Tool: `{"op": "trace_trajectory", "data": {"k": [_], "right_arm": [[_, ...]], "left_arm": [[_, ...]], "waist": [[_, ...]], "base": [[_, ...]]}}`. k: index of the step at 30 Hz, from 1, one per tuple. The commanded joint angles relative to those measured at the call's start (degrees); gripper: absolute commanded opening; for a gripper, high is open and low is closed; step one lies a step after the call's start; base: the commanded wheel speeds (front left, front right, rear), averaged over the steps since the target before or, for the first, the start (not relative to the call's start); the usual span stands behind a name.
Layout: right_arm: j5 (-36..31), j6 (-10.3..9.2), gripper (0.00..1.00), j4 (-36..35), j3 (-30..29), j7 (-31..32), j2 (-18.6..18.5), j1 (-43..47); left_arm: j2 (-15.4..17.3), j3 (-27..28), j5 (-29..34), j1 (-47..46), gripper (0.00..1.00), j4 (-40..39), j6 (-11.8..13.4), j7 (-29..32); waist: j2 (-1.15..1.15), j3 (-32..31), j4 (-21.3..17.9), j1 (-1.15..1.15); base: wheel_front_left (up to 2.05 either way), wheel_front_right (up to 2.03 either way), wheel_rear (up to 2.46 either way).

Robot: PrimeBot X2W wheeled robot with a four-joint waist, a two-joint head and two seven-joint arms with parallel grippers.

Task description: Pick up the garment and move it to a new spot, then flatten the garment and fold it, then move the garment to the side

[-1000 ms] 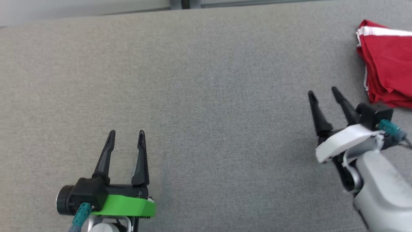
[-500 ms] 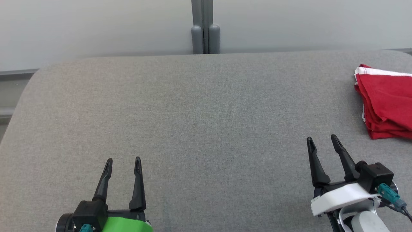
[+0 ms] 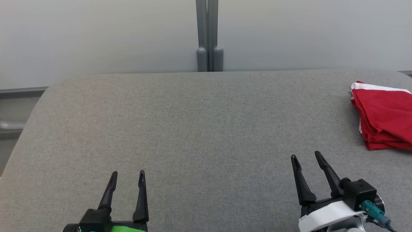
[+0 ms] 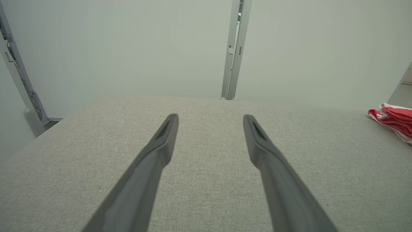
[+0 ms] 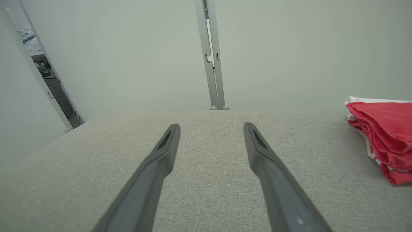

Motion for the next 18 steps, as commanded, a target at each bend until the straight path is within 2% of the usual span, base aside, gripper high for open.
{"op": "trace_trajectory", "data": {"k": [1, 9, 10, 15, 18], "right_arm": [[-0.4, -0.11, 1.00, 0.2, 0.1, -0.1, -0.1, 0.5], [0.0, -0.11, 1.00, 0.8, 0.3, -0.1, -0.4, 0.1], [0.0, 0.00, 0.00, 0.7, 0.3, 0.0, -0.2, 0.0], [1.0, 0.01, 0.00, 2.8, 0.4, 0.2, 0.0, 1.1], [4.4, 0.01, 0.00, 2.8, 0.0, 0.8, 0.0, 0.8]], "left_arm": [[0.2, -0.1, 0.2, 0.5, 1.00, 0.1, 0.2, 0.0], [0.2, -0.3, 0.3, 0.4, 1.00, 0.3, 0.7, 0.0], [0.0, -0.2, 0.1, 0.0, 0.00, 0.4, 0.4, 0.0], [0.0, -0.3, -0.7, 0.4, 0.00, 2.6, 0.2, 0.1], [0.2, 0.1, -4.2, 0.1, 0.00, 2.5, 0.0, 0.7]], "waist": [[0.00, -0.1, -0.1, 0.00], [0.00, -0.3, -0.6, 0.00], [0.00, -0.3, -0.6, 0.00], [0.00, -0.3, -0.7, 0.00], [0.00, -0.2, -0.7, 0.00]], "base": [[0.00, 0.00, 0.00], [0.00, 0.00, 0.00], [0.00, 0.00, 0.00], [0.00, 0.00, 0.00], [0.00, 0.00, 0.00]]}}
